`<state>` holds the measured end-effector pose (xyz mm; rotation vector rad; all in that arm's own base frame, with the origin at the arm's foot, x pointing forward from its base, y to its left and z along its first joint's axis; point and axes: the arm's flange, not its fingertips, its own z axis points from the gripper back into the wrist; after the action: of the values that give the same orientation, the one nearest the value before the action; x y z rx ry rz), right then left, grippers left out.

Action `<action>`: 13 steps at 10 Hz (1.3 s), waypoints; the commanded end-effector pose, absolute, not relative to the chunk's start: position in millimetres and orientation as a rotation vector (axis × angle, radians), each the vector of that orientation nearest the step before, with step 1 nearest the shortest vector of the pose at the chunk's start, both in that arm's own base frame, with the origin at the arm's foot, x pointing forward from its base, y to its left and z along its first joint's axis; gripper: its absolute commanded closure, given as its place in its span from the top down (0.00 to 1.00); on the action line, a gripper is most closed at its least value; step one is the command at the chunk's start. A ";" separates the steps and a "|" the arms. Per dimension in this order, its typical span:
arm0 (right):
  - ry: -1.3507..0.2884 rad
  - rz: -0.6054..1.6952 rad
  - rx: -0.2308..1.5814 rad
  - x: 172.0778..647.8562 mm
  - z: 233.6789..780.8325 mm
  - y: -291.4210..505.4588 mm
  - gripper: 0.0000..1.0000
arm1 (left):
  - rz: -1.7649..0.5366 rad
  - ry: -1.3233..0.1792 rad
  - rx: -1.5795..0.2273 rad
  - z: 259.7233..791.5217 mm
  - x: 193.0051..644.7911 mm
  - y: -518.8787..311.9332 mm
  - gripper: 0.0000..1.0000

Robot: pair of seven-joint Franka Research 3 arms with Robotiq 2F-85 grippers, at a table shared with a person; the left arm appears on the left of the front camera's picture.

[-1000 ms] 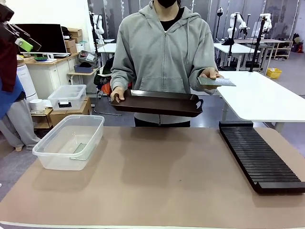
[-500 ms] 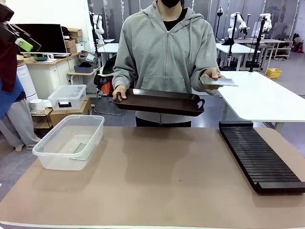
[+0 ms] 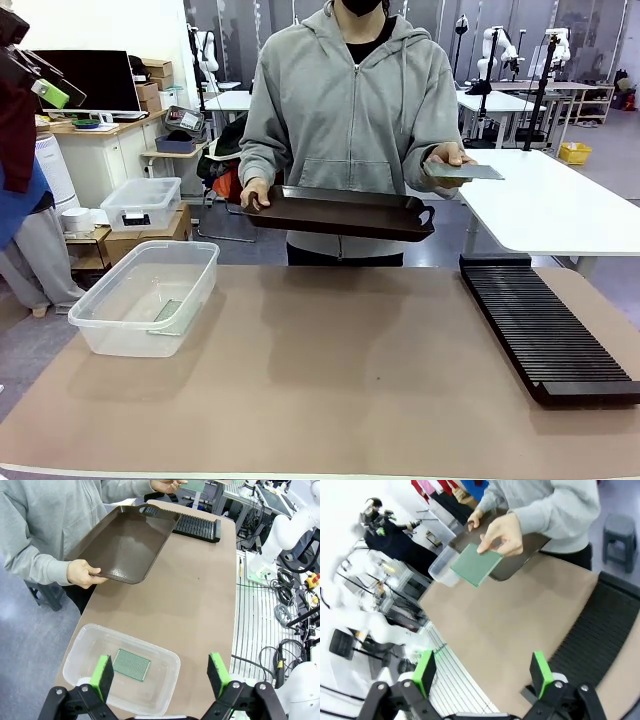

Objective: Sort PCBs into racks and boxes based on the side picked up.
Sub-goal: Pick up the Blank PCB handed by the Human.

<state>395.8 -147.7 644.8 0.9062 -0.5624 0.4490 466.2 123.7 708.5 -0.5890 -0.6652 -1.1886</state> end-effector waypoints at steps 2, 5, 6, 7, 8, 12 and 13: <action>-0.377 0.324 1.083 441.1 638.0 -145.2 1.00 | -1.189 -0.666 -0.593 707.9 464.4 123.8 1.00; -0.247 0.259 1.175 483.8 605.9 -134.8 1.00 | -1.189 -0.666 -0.593 707.9 464.4 123.8 1.00; -0.220 0.245 1.206 494.6 596.0 -133.4 1.00 | -1.189 -0.666 -0.593 707.9 464.4 123.8 1.00; -0.207 0.234 1.228 500.9 589.8 -132.5 1.00 | -1.189 -0.666 -0.593 707.9 464.4 123.8 1.00; -0.241 0.306 1.194 501.2 585.9 -131.7 1.00 | -1.189 -0.666 -0.593 707.9 464.4 123.8 1.00; -0.225 0.269 1.191 502.2 576.5 -129.7 1.00 | -1.189 -0.666 -0.593 707.9 464.4 123.8 1.00; -0.164 0.250 1.223 502.8 569.4 -125.0 1.00 | -1.189 -0.666 -0.593 707.9 464.4 123.8 1.00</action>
<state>502.1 -129.4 574.3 1.1956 -0.2144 0.2648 466.3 123.9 709.0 -0.5876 -0.6657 -1.1887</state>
